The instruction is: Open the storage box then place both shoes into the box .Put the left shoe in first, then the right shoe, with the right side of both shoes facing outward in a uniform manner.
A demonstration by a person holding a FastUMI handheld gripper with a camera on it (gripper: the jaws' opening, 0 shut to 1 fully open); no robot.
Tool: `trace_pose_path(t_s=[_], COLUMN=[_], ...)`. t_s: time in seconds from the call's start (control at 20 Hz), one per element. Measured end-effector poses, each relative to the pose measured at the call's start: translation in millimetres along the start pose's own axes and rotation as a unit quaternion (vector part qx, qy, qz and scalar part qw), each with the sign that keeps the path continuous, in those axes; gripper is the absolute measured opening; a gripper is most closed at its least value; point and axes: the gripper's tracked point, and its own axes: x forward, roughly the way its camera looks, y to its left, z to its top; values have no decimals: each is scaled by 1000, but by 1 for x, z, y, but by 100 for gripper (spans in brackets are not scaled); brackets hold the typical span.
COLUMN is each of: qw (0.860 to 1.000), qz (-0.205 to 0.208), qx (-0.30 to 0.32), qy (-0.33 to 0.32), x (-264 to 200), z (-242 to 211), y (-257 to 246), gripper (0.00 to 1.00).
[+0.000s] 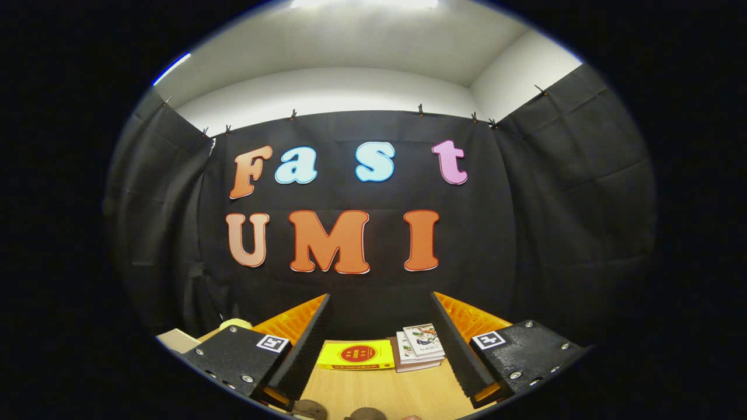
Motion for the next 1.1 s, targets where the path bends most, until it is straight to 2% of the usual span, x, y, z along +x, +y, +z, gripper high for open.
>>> trace_pose_path(t_s=[0.3,0.4,0.5,0.6,0.8,0.95,1.1], qw=[993,986,973,953,915,871,828], qz=[52,81,118,142,189,238,258], qx=[78,101,125,144,159,181,201], qy=[69,101,153,225,319,389,456], x=[2,1,-4,-16,-34,-60,-81], z=[-31,-49,-76,-111,-160,-190,-228], y=[33,53,83,111,167,213,246], gripper=[98,98,98,98,98,98,98])
